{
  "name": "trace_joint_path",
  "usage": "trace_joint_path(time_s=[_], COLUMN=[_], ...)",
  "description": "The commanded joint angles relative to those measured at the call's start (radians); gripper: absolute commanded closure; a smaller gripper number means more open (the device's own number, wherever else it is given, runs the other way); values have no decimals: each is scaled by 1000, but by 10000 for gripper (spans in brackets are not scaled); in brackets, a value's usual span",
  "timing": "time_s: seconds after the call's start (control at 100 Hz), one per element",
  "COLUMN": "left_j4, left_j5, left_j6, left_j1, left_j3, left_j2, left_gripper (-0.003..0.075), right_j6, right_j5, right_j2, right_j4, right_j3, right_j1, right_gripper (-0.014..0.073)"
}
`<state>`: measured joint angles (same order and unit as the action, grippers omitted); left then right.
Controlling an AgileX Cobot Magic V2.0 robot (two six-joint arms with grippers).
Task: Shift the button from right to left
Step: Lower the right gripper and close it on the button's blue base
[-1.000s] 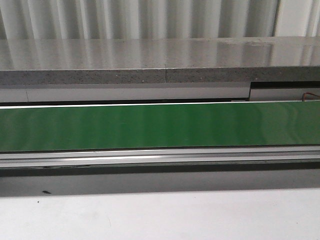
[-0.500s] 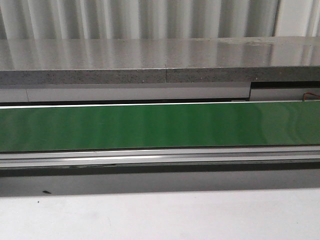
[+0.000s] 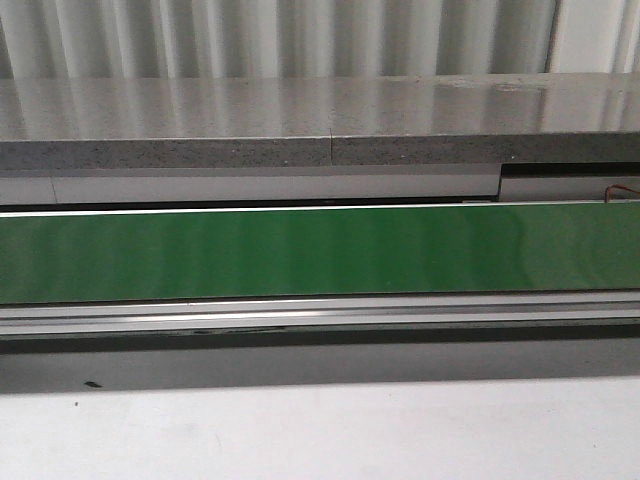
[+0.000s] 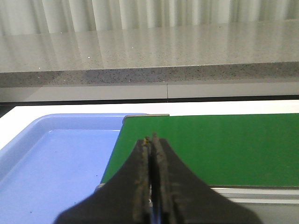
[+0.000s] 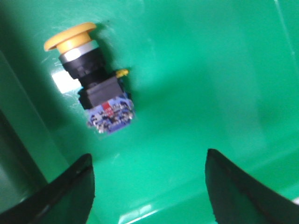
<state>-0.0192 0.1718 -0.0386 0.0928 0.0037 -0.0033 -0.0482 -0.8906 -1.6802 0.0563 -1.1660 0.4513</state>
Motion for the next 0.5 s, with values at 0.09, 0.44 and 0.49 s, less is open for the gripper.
trace_joint_path(time_s=[0.09,0.44,0.49], left_j4=[7,7,7], left_j5=[-77,-77,-77], left_j6=[8,8,8], left_j1=[3,3,3], left_j3=[37,37,37], left_j2=[-32,-32,-32], left_gripper=[741,741,741], right_j6=[129,248,250], right_j5=[17,79,94], right_j2=[-42,-153,-161], right_j4=[-23,-108,-108], right_j3=[-47,-47,-47], right_j1=[3,3,3], right_gripper=[86,86,86])
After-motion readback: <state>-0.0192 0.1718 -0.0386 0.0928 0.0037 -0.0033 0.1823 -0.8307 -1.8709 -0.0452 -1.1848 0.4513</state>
